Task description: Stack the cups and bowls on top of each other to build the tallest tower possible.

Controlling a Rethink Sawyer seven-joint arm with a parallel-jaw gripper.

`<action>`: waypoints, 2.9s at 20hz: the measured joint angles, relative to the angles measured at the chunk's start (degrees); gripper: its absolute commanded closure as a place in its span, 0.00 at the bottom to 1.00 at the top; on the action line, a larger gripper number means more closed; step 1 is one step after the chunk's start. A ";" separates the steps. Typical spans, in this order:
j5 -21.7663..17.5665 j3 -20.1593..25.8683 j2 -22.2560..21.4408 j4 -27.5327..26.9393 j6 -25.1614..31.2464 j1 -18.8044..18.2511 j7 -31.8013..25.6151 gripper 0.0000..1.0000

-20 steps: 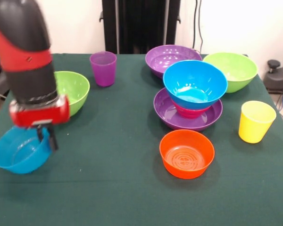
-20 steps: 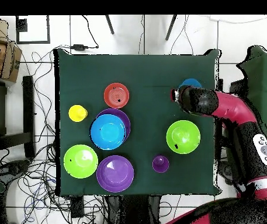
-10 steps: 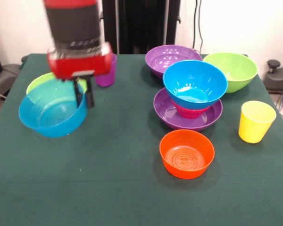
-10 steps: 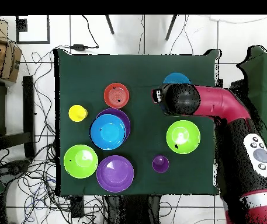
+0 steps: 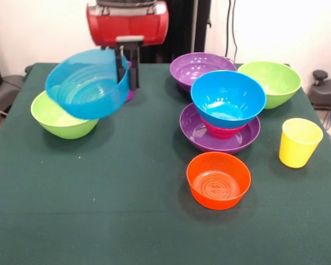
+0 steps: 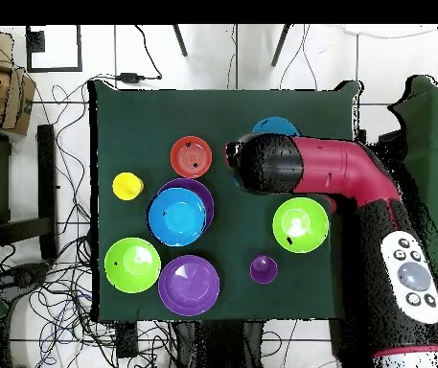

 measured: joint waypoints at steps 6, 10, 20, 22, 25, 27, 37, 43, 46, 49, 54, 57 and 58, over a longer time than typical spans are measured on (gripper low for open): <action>1.37 -3.72 -1.86 4.47 -1.07 3.25 5.19 1.00; 1.72 -6.23 -1.45 7.17 -4.12 5.63 9.22 1.00; 1.84 -14.82 0.90 13.57 -15.79 16.12 24.21 1.00; 2.02 -16.16 1.18 14.49 -16.41 18.07 26.32 1.00; 2.35 -17.41 0.85 15.28 -16.40 19.93 27.57 1.00; 2.83 -19.02 -0.17 15.82 -16.08 22.51 28.36 1.00; 5.22 -23.71 -3.67 15.95 -14.02 29.39 28.60 1.00; 8.29 -27.05 -3.80 15.92 -14.03 33.02 29.12 1.00; 9.60 -27.86 -3.03 15.68 -14.00 34.11 29.83 1.00; 10.80 -28.48 -1.33 15.21 -14.14 35.01 30.79 1.00; 12.30 -29.76 1.65 14.60 -14.33 36.10 32.25 1.00; 12.58 -30.07 2.58 14.29 -14.34 36.30 32.37 1.00; 12.67 -30.14 3.21 13.82 -14.34 36.30 32.37 1.00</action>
